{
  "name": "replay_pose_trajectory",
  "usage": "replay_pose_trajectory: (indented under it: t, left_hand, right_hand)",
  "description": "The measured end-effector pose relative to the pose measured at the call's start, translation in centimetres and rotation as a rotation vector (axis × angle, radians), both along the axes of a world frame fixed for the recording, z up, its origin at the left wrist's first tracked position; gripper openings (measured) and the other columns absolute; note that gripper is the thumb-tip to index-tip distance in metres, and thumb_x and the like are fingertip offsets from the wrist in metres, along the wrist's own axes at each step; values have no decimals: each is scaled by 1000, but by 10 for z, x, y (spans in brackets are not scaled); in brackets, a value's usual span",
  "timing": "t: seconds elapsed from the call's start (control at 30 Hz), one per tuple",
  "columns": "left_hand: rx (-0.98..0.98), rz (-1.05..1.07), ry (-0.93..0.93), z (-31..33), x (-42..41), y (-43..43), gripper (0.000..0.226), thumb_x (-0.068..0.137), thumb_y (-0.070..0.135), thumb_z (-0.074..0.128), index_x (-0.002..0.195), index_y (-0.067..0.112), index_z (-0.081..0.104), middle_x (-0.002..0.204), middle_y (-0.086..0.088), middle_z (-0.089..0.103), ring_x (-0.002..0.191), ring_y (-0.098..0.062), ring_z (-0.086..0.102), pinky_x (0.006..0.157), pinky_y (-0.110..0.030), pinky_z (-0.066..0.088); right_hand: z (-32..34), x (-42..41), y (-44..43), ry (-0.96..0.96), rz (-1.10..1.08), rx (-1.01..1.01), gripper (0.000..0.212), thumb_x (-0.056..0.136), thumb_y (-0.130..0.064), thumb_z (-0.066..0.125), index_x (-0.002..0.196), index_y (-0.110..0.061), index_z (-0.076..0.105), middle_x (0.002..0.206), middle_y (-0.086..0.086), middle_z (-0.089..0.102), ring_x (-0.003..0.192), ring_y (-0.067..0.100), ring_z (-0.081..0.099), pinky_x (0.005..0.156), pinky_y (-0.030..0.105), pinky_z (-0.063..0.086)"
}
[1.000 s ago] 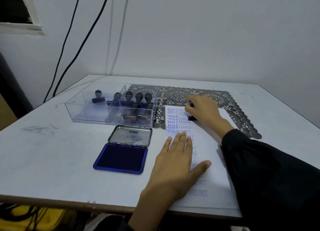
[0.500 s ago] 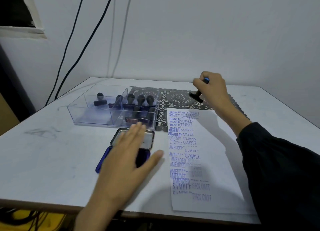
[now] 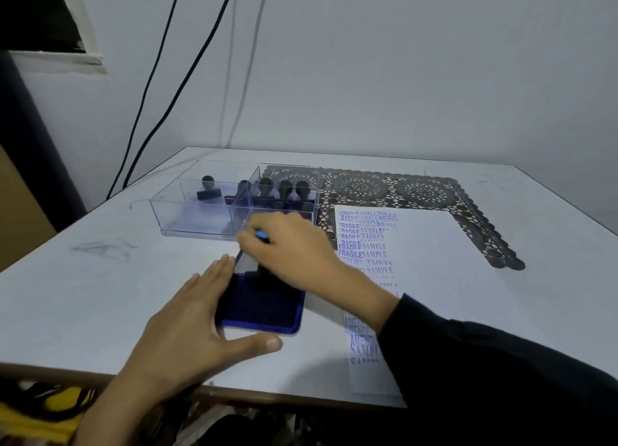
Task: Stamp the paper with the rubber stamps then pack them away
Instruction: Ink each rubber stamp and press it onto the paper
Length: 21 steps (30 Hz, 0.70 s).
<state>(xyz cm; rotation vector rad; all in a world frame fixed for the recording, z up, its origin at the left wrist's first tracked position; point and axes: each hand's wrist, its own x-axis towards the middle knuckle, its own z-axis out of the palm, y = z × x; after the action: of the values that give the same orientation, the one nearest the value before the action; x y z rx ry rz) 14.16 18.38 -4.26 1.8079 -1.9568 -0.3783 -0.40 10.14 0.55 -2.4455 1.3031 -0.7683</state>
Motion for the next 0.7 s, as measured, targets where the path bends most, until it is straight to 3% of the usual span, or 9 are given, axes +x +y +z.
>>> replay_pose_trajectory:
  t: [0.1,0.2,0.3,0.4,0.57,0.7]
  left_hand:
    - [-55,-69,14,5,-2,2,87,48,96,44,126,64,20,119,49,36,110,22,33,79,-20,39]
    - [-94,-69,9,7,-3,4,70,52,93,45,114,70,21,114,53,32,104,26,31,70,-12,33]
    - [-102,-70,4,4,-2,3,65,54,93,44,110,71,21,110,52,36,103,27,32,70,-7,30]
    - [-100,-75,-6,5,-3,2,64,55,92,44,110,71,20,112,52,34,105,27,30,68,-8,32]
    - [-97,-63,6,1,-1,0,74,55,93,43,119,59,30,108,46,43,104,26,33,76,-6,29]
    - [-99,-48,16,1,-2,1,77,53,93,43,120,56,34,107,45,44,104,30,30,84,-16,35]
  right_hand:
    - [-8,14,8,55,15,-70,28,93,-40,48,73,-20,50,71,1,52,71,27,48,58,33,29]
    - [-18,20,14,36,-35,-143,24,95,-33,45,82,-14,55,72,4,48,71,31,47,58,34,28]
    - [-23,21,17,27,-61,-220,24,96,-30,44,89,-12,58,68,3,43,65,29,39,56,34,24]
    - [-25,21,16,11,-76,-236,22,95,-29,45,81,-14,52,58,-2,34,60,28,38,50,34,19]
    - [-30,23,15,7,-69,-273,20,93,-28,45,78,-15,49,62,3,47,60,30,46,49,33,20]
    - [-33,23,18,39,-89,-330,19,91,-26,50,74,-18,45,55,1,44,52,28,41,45,28,15]
